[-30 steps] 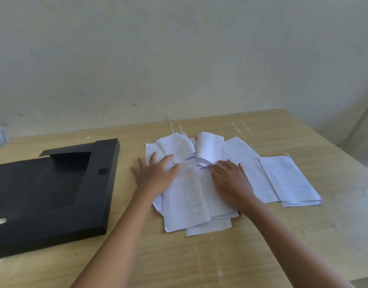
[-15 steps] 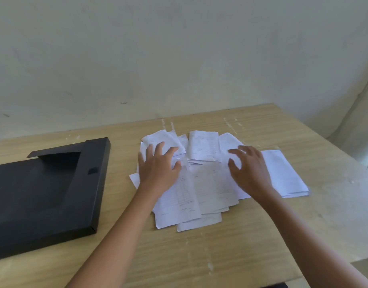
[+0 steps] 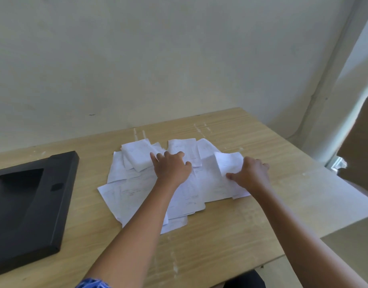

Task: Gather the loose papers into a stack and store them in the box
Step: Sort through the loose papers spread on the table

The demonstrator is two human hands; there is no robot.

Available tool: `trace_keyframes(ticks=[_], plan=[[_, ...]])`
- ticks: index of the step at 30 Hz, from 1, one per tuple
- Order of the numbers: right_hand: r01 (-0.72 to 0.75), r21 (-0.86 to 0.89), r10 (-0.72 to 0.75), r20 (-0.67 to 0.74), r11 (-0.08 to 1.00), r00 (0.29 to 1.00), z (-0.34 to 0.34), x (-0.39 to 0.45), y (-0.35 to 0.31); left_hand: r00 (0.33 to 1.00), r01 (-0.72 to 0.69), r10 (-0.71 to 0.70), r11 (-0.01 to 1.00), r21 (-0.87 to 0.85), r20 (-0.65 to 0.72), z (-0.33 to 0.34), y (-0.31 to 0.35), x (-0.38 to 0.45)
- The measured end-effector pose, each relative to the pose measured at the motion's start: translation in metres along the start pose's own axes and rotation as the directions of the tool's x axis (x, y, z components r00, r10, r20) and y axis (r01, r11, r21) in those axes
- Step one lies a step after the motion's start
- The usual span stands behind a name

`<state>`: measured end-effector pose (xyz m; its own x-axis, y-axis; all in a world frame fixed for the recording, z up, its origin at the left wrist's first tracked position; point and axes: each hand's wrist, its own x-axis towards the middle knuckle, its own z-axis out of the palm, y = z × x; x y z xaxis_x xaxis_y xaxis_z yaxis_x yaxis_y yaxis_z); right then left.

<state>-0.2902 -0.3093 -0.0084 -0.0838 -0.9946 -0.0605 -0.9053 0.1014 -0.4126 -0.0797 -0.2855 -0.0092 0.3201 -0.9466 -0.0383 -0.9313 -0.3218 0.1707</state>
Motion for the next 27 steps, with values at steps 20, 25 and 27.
trace_keyframes(ticks=[20,25,27], plan=[[-0.064,0.090,0.062,0.026,0.994,0.998,0.004,-0.009,-0.013,0.992,0.003,0.011,0.995,0.103,-0.127,0.007,-0.056,-0.058],[-0.016,0.065,0.018,-0.029,0.998,0.999,0.004,-0.015,-0.006,0.980,-0.017,0.013,1.000,-0.016,-0.198,0.000,-0.031,-0.040],[0.017,0.045,-0.014,-0.065,0.999,0.998,0.007,-0.018,-0.004,0.993,0.013,-0.019,0.998,-0.057,-0.115,0.002,-0.019,-0.027]])
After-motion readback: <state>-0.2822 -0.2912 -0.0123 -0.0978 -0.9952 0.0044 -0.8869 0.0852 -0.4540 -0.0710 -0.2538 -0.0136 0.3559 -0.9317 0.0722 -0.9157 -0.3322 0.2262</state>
